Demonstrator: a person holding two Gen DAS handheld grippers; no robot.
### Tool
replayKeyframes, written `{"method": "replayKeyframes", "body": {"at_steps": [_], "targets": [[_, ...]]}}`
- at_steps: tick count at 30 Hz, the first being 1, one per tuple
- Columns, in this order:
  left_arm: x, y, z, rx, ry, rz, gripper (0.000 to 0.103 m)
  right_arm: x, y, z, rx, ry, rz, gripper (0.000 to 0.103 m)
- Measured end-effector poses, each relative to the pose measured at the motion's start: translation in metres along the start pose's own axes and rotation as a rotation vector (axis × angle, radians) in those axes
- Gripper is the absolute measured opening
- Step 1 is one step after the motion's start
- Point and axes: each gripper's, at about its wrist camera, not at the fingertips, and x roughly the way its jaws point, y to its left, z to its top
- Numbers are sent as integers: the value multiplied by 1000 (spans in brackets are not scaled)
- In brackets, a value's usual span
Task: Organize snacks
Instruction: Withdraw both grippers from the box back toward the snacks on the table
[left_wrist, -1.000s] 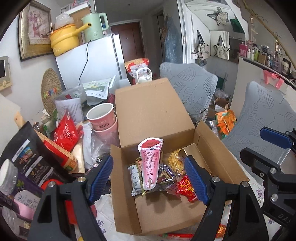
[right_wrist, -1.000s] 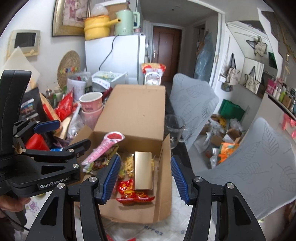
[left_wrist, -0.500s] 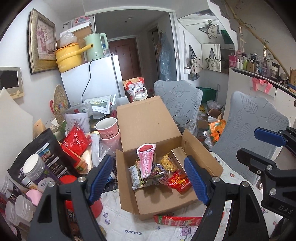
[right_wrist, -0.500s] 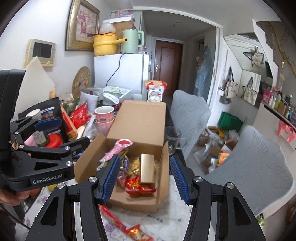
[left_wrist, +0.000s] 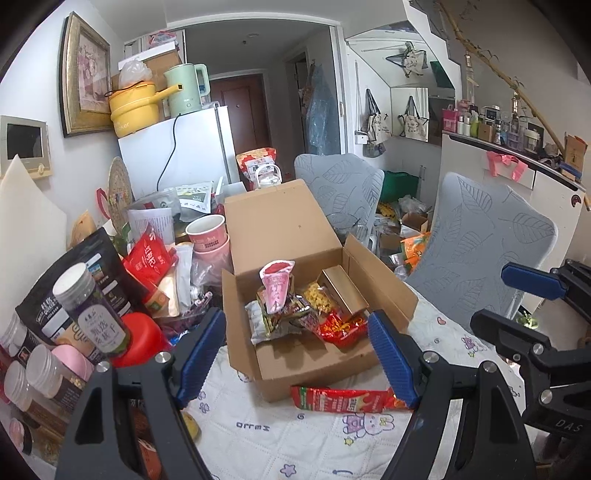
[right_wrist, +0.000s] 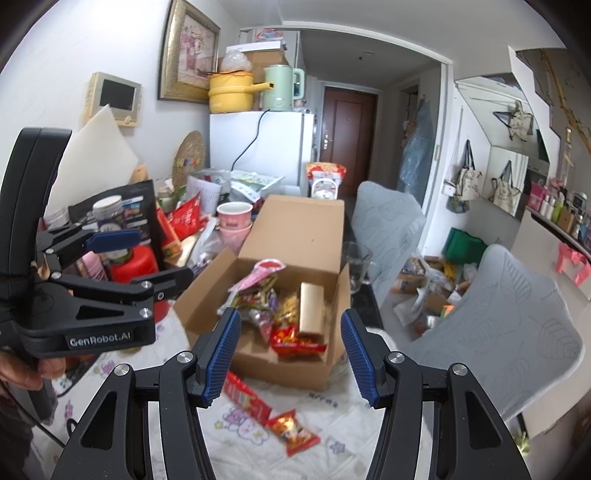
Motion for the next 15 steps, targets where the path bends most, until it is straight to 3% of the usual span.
{"method": "replayKeyframes", "body": {"at_steps": [15], "targets": [[-17, -6, -54, 5, 34, -36, 79, -1, 7, -63, 57, 80, 49, 56]]}}
